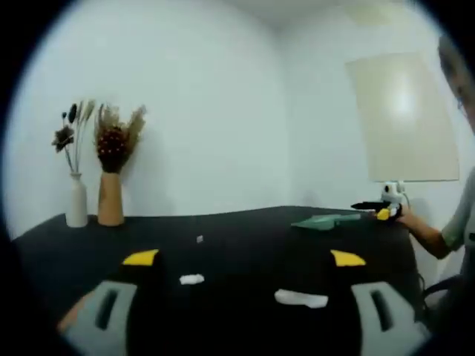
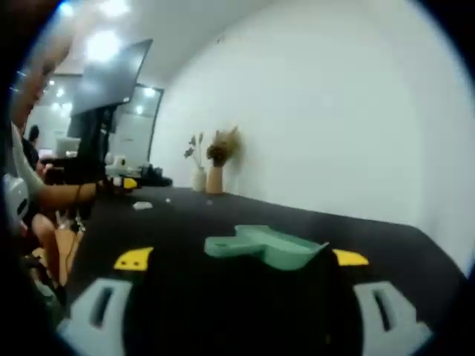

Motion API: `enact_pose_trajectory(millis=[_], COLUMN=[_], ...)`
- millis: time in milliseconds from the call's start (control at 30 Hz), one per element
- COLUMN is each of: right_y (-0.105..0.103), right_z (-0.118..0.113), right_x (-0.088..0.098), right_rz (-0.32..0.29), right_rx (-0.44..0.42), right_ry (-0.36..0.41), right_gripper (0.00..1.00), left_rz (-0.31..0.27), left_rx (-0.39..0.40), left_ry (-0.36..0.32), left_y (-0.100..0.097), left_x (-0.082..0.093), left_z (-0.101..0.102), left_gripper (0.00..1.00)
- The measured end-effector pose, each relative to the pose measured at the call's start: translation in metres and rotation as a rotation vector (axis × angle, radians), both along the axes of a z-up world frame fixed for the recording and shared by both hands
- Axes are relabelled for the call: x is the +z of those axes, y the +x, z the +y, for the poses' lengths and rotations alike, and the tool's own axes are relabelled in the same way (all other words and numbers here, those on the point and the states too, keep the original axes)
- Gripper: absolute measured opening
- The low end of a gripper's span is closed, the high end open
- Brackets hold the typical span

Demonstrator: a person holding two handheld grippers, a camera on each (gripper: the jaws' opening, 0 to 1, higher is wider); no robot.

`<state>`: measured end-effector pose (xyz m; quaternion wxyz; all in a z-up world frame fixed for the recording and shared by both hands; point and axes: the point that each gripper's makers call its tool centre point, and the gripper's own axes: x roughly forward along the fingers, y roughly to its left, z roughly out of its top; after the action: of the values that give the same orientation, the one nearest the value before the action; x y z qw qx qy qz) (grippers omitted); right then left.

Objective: Pick up the broom and sweep the trash on the tabletop into the dustpan.

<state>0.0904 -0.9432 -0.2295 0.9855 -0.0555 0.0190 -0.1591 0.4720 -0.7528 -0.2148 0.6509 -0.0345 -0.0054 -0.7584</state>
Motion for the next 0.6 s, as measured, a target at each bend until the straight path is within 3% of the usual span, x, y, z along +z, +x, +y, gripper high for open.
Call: enact_pose_trajectory(millis=[367, 600], right_y=[-0.0002, 0.0023], right_z=[-0.0005, 0.0036], right_x=[-0.0004, -0.0021], right_rz=[0.004, 0.027], right_rx=[0.0, 0.014], right_ry=[-0.003, 0.013], right_gripper=[0.93, 0.74], left_rz=[-0.002, -0.018], left_rx=[-0.002, -0.018], left_ry=[0.002, 0.013], left_y=[-0.001, -0.0085], left_x=[-0.0005, 0.0001], left_z=[-0.0004, -0.0011], left_gripper=[0.91, 0.86])
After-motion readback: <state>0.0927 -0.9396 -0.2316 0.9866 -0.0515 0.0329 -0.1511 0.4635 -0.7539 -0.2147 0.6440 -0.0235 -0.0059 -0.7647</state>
